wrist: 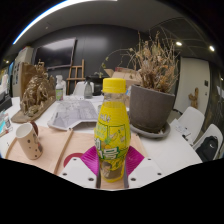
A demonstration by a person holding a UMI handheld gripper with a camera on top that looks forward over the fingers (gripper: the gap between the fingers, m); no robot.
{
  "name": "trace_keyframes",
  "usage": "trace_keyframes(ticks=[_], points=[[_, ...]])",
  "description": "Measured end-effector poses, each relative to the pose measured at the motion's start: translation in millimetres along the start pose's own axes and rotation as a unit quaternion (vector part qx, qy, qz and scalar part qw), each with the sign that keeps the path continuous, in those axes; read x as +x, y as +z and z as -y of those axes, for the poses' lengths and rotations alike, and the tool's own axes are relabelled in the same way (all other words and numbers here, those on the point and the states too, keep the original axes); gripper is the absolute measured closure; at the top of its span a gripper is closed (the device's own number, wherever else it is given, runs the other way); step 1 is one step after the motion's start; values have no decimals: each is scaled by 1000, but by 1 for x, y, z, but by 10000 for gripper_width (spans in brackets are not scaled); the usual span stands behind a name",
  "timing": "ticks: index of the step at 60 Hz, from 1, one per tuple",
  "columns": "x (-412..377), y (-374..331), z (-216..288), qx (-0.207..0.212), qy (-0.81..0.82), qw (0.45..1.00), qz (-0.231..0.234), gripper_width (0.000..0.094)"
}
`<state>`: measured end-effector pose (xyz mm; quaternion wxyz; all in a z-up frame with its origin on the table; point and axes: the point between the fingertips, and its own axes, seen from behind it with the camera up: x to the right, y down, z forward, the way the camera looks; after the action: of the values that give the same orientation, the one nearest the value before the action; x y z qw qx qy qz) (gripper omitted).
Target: Pour water
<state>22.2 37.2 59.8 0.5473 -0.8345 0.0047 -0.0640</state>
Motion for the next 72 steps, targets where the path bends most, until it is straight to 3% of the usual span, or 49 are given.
trace_keyframes(ticks=[12,30,47,64,72], points=[[0,-10,16,6,-58,998,-24,629],[-34,-28,108,67,-296,950,-76,628],[-111,-37,159,129,-597,784,-112,627],[-128,-10,142,95,-784,594,-155,628],[-135,-6,138,80,-817,548,-161,628]])
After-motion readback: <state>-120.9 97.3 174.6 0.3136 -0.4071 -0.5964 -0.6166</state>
